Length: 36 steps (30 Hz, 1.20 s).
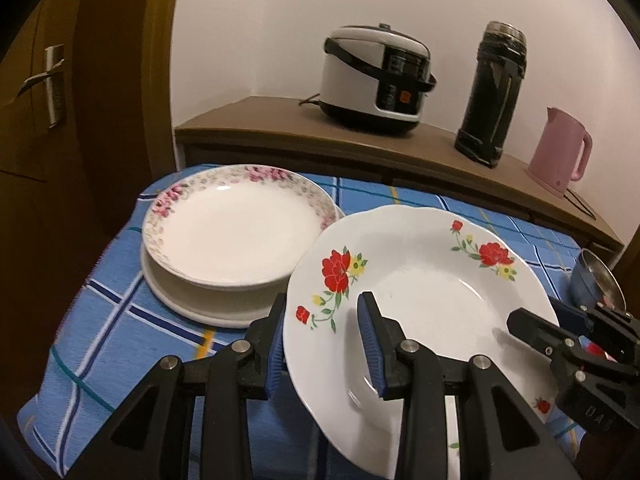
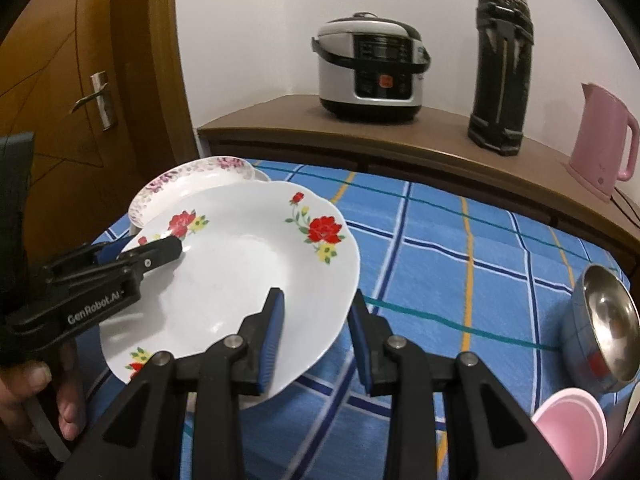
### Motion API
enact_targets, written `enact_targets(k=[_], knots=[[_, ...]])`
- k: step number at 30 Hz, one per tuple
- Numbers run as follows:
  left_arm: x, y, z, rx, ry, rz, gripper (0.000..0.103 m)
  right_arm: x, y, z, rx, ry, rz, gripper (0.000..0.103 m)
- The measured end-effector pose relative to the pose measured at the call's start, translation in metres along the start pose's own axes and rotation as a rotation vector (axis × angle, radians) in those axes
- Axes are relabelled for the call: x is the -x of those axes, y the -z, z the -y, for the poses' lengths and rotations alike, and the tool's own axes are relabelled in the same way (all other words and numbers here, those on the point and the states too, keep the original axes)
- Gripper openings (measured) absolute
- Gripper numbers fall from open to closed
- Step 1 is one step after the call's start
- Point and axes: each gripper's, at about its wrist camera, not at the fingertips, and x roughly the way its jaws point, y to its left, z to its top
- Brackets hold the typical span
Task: Organize plates and bowls
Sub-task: 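Lift the red-flower plate with both grippers toward the bowl stack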
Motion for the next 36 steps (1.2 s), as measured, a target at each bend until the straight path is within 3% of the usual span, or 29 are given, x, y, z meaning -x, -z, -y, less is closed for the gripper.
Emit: enact_targets(k=[36], knots=[[0.02,-0.052,-0.049,0.046,-0.09,0.113,0.037,-0.004,-0.084,-0.051,0.084,-0.018,0.168,0.033]])
